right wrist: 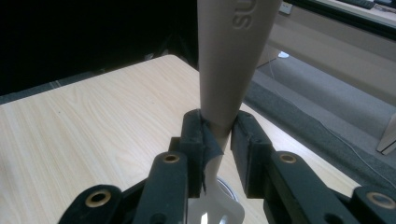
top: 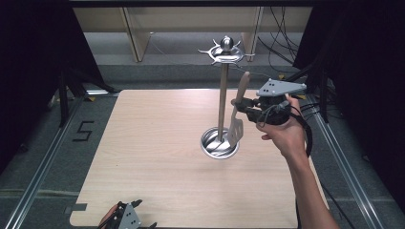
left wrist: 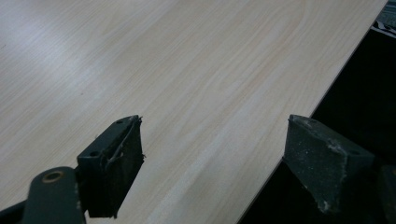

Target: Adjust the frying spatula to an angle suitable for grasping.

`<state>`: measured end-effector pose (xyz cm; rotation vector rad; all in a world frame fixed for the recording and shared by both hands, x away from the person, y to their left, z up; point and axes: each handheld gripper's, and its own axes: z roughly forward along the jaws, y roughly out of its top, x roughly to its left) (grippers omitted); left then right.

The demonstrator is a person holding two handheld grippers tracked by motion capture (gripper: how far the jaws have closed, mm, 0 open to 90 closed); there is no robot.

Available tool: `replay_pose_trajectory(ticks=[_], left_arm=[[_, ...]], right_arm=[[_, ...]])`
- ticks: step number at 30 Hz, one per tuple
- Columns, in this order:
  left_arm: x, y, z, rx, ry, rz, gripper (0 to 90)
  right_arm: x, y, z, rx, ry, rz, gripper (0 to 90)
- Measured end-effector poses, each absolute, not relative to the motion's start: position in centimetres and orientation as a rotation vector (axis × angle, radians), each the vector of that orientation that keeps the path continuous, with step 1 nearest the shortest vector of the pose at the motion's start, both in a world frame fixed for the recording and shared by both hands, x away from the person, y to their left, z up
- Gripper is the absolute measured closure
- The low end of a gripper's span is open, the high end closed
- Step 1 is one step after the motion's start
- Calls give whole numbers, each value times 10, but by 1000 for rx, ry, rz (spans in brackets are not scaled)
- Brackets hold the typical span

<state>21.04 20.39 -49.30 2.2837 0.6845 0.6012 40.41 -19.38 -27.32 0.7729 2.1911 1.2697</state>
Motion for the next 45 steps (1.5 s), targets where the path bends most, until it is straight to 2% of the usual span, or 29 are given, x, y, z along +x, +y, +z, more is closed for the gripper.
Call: replay_pose_trajectory(ticks=[14,21,25,45], left_arm=[[210,203,-494,2249,703,611,188],[211,205,-492,2297,676,626,188],[210,203,-494,2246,704,614,188],[210,204,-492,2287,681,616,188]], right_arm=[[412,-186,-264,837,2206,1221,756],[415,-184,-259,823,2215,1183,756],[414,-184,-257,840,2221,1179,756],[415,-181,-255,821,2240,1117,755]])
